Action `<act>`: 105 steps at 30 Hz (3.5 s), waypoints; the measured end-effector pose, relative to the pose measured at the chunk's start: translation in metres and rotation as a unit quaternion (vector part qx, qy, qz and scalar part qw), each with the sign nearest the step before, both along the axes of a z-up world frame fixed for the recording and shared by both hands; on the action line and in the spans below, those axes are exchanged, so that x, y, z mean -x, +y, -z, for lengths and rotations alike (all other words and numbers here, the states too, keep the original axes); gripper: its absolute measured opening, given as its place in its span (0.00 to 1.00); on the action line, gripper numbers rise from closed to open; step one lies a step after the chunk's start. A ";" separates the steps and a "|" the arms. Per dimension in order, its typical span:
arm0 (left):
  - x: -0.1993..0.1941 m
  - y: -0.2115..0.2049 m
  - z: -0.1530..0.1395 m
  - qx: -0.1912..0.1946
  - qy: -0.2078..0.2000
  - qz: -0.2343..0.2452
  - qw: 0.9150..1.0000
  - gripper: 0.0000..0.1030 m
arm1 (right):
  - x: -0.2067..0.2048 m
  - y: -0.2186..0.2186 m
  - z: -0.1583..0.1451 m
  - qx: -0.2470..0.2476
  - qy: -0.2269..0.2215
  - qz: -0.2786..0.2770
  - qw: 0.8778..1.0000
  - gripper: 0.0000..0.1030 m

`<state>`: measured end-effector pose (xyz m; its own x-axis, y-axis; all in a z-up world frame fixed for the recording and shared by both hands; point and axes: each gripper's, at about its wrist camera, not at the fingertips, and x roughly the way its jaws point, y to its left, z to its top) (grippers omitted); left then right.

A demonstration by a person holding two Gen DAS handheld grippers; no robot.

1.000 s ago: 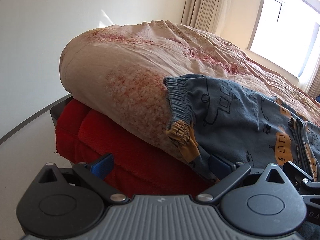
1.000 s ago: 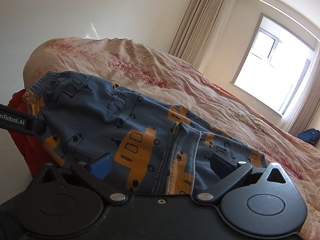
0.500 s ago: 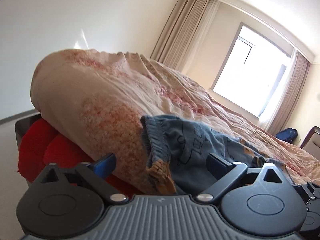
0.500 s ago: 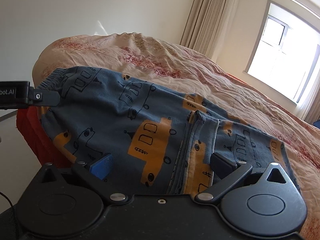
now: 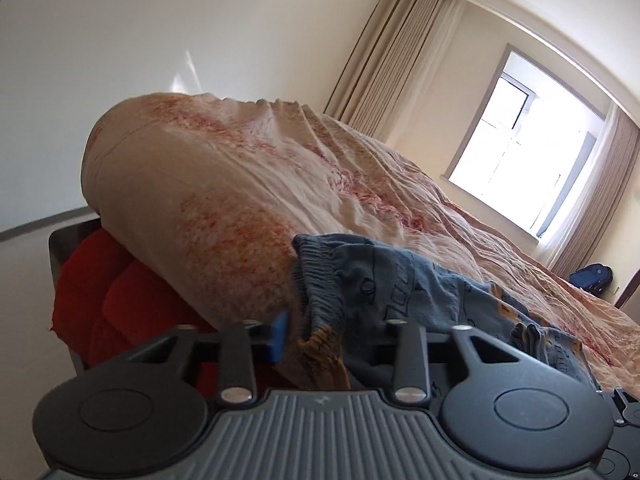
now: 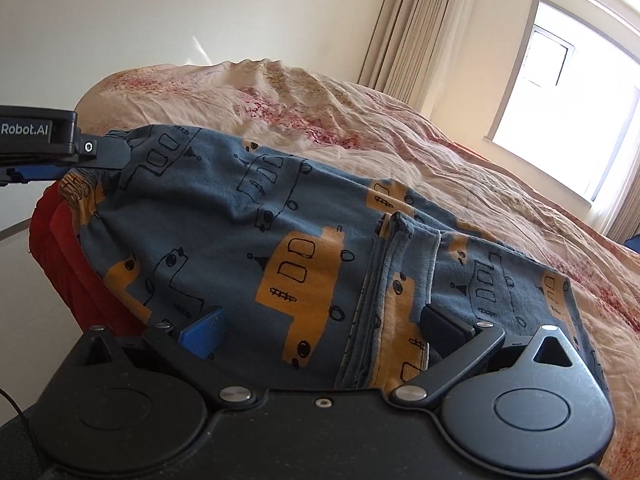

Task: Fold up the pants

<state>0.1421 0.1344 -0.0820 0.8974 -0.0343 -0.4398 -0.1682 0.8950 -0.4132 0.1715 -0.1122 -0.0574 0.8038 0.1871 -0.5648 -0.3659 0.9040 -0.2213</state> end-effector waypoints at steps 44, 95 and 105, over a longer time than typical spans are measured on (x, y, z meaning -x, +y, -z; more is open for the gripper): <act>0.002 0.019 -0.011 0.119 -0.022 0.026 0.992 0.14 | 0.019 -0.046 -0.025 -0.042 -0.083 0.053 0.994 1.00; -0.054 -0.300 -0.073 -0.080 -0.026 0.327 0.941 0.86 | 0.062 -0.236 0.019 -0.090 -0.096 0.212 0.968 1.00; -0.050 -0.228 -0.057 -0.132 -0.002 0.157 0.979 0.99 | 0.058 -0.234 0.007 -0.123 -0.103 0.214 0.964 1.00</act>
